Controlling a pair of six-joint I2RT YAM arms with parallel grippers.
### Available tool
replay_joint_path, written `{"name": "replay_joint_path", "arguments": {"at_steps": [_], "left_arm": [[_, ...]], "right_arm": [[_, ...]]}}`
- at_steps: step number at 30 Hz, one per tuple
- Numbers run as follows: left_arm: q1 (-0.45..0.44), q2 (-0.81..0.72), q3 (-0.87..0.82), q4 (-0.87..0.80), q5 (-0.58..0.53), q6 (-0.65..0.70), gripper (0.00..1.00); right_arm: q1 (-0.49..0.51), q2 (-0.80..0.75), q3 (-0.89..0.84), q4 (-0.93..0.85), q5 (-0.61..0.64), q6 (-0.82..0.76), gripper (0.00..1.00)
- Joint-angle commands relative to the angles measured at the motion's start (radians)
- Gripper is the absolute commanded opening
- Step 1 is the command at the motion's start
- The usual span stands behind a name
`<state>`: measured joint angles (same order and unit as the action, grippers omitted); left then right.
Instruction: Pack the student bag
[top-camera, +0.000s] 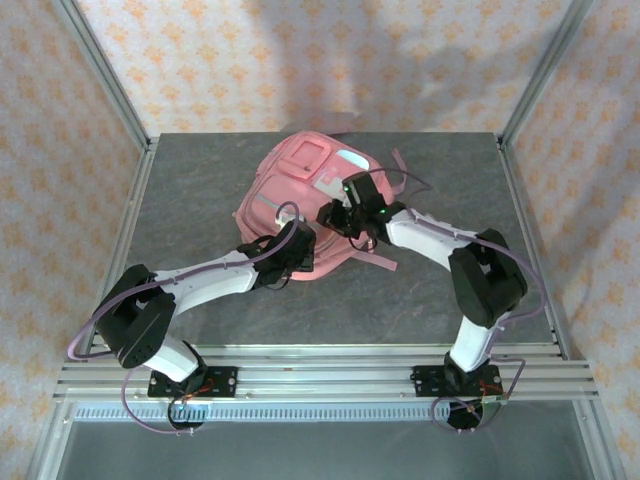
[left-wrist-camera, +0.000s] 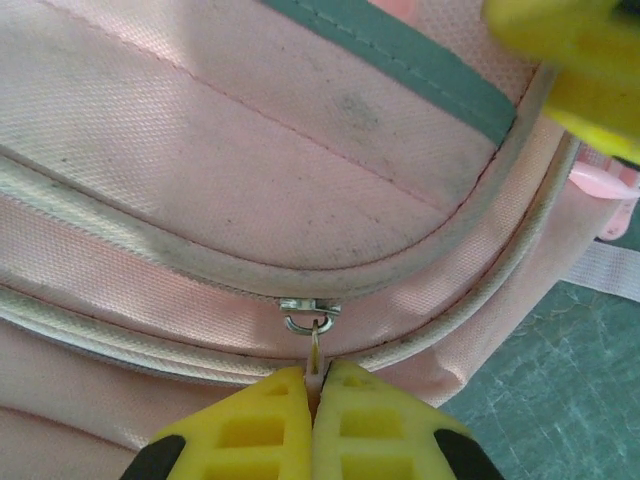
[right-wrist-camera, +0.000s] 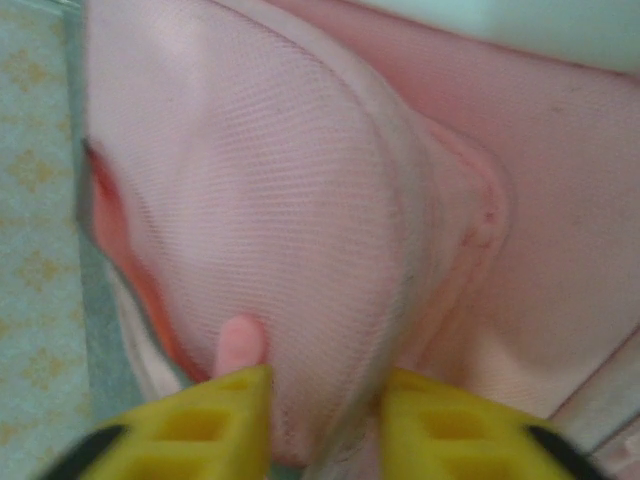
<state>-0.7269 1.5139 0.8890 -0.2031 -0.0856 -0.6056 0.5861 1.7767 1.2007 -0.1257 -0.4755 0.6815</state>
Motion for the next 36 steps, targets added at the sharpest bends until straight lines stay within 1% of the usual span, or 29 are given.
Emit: {"name": "replay_joint_path", "arguments": {"at_steps": [1, 2, 7, 14, 16, 20, 26, 30, 31, 33, 34, 36], "left_arm": [[-0.004, -0.018, 0.004, -0.044, -0.053, -0.014, 0.00], [0.002, -0.021, -0.004, -0.041, -0.057, -0.013, 0.00], [0.067, -0.060, -0.056, -0.047, -0.082, -0.009, 0.00], [0.229, -0.160, -0.144, -0.077, -0.118, 0.007, 0.00], [0.251, -0.173, -0.153, -0.082, -0.112, 0.013, 0.00], [0.233, -0.158, -0.141, -0.088, -0.050, 0.011, 0.00], [0.089, -0.112, -0.094, -0.078, -0.016, -0.025, 0.00], [0.014, -0.072, -0.060, -0.012, 0.020, -0.072, 0.00], [0.006, -0.064, -0.052, -0.002, 0.017, -0.079, 0.00], [0.000, -0.047, -0.036, 0.015, 0.008, -0.086, 0.00], [0.000, -0.042, -0.033, 0.021, 0.003, -0.088, 0.00], [0.000, -0.030, -0.023, 0.030, 0.000, -0.086, 0.00]], "right_arm": [[0.001, 0.029, 0.035, 0.023, 0.010, 0.012, 0.03], [-0.003, 0.028, 0.036, 0.019, 0.020, 0.012, 0.00], [-0.039, 0.007, 0.024, 0.018, 0.048, 0.011, 0.00], [-0.055, -0.012, 0.017, 0.021, 0.066, 0.000, 0.00], [-0.055, -0.005, 0.023, 0.022, 0.062, -0.005, 0.00], [-0.069, 0.011, 0.067, 0.002, 0.081, -0.026, 0.00], [-0.123, 0.072, 0.236, -0.081, 0.128, -0.079, 0.00], [-0.143, 0.103, 0.319, -0.110, 0.155, -0.086, 0.00], [-0.144, 0.105, 0.325, -0.119, 0.148, -0.086, 0.04], [-0.143, 0.089, 0.287, -0.106, 0.118, -0.075, 0.25], [-0.143, 0.076, 0.253, -0.090, 0.100, -0.066, 0.31], [-0.140, 0.036, 0.172, -0.059, 0.072, -0.046, 0.37]]}}
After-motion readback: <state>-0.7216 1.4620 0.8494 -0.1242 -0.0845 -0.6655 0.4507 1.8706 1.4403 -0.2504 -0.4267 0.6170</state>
